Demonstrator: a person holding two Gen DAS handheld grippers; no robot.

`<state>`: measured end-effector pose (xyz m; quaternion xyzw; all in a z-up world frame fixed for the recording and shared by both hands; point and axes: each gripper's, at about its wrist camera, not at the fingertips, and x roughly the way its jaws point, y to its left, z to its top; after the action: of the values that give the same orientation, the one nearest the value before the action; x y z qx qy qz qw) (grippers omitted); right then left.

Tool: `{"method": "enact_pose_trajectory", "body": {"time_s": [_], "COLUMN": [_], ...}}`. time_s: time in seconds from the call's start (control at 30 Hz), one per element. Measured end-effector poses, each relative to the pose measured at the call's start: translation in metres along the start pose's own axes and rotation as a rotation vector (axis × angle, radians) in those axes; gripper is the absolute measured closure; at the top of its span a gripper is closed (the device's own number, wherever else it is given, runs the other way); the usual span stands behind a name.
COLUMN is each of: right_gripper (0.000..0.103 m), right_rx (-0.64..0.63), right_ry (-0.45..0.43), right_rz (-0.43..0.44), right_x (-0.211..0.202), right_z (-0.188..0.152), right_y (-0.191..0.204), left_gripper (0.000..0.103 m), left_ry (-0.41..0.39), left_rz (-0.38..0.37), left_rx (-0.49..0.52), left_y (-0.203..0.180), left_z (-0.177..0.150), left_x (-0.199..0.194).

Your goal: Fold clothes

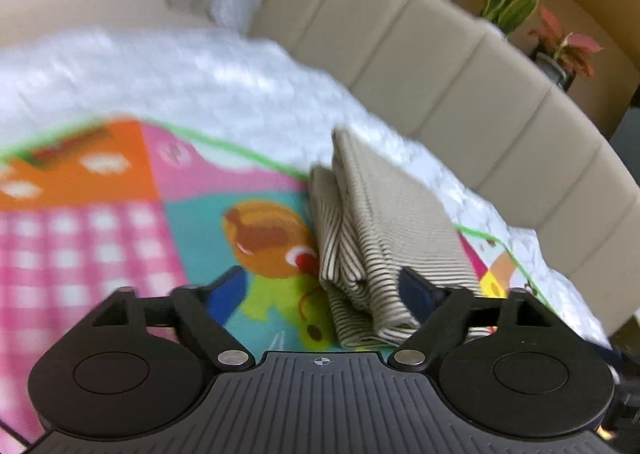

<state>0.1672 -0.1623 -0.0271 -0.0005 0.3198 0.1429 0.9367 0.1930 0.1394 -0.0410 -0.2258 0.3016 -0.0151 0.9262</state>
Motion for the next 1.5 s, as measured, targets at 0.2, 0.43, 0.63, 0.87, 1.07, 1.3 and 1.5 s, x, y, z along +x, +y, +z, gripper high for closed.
{"method": "enact_pose_trajectory", "body": {"time_s": [0.2, 0.43, 0.63, 0.87, 1.07, 1.3, 1.5], "right_gripper": [0.000, 0.000, 0.000, 0.000, 0.000, 0.000, 0.000], "right_rx": [0.015, -0.086, -0.088, -0.037, -0.056, -0.052, -0.051], "right_ry": [-0.052, -0.138, -0.144, -0.126, -0.123, -0.112, -0.107], "right_rz": [0.104, 0.104, 0.100, 0.122, 0.123, 0.119, 0.120], "right_x": [-0.039, -0.059, -0.062, -0.058, -0.057, -0.055, -0.054], "right_z": [-0.020, -0.044, -0.044, -0.044, -0.045, -0.045, -0.046], "right_y": [-0.002, 0.015, 0.019, 0.011, 0.015, 0.014, 0.014], "left_gripper": [0.000, 0.000, 0.000, 0.000, 0.000, 0.000, 0.000], "left_ry": [-0.015, -0.099, -0.008, -0.041, -0.095, -0.187, -0.160], "left_rz": [-0.045, 0.161, 0.221, 0.231, 0.200, 0.164, 0.180], "left_rx": [0.039, 0.251, 0.268, 0.294, 0.307, 0.293, 0.303], "left_y": [-0.037, -0.088, -0.089, -0.093, -0.096, -0.095, -0.096], "left_z": [-0.031, -0.107, -0.108, -0.114, -0.114, -0.110, -0.109], "left_x": [-0.097, -0.138, -0.118, -0.126, -0.132, -0.143, -0.138]}}
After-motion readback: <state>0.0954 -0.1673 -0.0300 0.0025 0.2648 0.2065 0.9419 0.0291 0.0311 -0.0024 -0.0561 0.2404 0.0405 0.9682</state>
